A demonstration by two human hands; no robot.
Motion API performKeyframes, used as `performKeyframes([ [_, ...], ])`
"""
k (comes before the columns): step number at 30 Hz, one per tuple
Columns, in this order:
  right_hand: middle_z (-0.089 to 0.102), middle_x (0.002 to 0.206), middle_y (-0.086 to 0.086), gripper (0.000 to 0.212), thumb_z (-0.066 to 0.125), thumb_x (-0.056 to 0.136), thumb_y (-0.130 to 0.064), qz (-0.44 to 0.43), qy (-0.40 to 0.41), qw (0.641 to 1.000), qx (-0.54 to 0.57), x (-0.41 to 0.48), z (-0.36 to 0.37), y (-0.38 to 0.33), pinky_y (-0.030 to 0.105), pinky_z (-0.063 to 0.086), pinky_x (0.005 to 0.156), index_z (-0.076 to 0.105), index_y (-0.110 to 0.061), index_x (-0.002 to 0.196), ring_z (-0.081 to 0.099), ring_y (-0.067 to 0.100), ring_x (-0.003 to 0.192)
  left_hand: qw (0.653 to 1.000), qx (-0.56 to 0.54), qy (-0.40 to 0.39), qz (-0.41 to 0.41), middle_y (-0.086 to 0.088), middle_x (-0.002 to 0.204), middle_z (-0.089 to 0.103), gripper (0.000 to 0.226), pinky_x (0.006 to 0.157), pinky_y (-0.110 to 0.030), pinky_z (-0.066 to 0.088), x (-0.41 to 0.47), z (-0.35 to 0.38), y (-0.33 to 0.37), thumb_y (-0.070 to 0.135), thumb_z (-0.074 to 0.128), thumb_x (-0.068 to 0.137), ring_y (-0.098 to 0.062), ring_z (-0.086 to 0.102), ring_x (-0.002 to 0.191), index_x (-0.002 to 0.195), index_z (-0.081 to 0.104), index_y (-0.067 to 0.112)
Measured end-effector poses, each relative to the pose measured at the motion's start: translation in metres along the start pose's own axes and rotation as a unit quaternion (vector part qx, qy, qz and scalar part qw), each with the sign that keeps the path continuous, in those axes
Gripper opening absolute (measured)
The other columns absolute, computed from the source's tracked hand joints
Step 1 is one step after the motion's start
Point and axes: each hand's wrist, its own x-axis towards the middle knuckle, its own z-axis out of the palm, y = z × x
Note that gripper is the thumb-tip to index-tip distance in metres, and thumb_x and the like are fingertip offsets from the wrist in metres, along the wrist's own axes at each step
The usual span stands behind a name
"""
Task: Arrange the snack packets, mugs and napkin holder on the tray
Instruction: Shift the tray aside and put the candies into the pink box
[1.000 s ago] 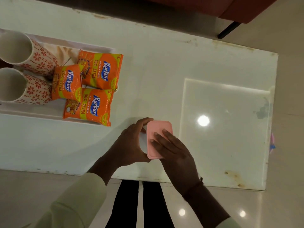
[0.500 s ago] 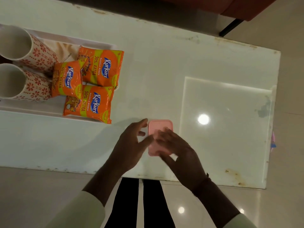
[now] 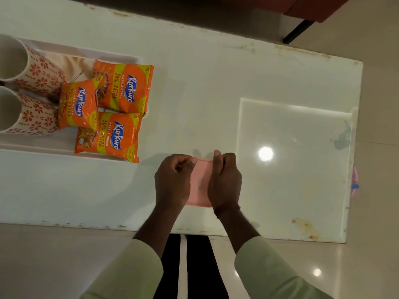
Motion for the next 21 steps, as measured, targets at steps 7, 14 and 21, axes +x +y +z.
performKeyframes([
  [7,0.051,0.062,-0.009,0.039,0.037,0.101,-0.049,0.012,0.004,1.000,0.003,0.001,0.002,-0.003,0.021,0.032,0.051,0.042,-0.017,0.081,0.050,0.006,0.059,1.000,-0.005,0.014,-0.005,0.011,0.093,0.065,0.015,0.069,-0.007,0.037,-0.006,-0.001,0.003,0.032,0.063,0.092,-0.002,0.056,0.079,0.098,0.069,0.021],
  [14,0.063,0.078,-0.009,0.039,0.045,0.093,-0.061,0.076,-0.056,0.989,0.112,-0.025,-0.023,0.015,0.026,0.049,0.061,0.052,-0.025,0.084,0.059,0.005,0.071,0.997,-0.044,-0.023,-0.056,0.024,0.097,0.061,0.024,0.068,-0.003,0.039,-0.029,-0.022,-0.017,0.043,0.062,0.090,0.012,0.058,0.086,0.109,0.062,0.030],
  [21,0.071,0.084,-0.003,0.016,0.073,0.085,-0.038,0.138,-0.105,0.973,0.150,-0.065,-0.042,0.043,0.027,0.055,0.068,0.065,-0.024,0.088,0.067,0.020,0.079,0.991,-0.057,-0.053,-0.104,0.011,0.086,0.073,0.009,0.076,-0.031,0.058,-0.065,-0.028,-0.045,0.037,0.068,0.087,-0.006,0.069,0.078,0.093,0.066,0.031],
])
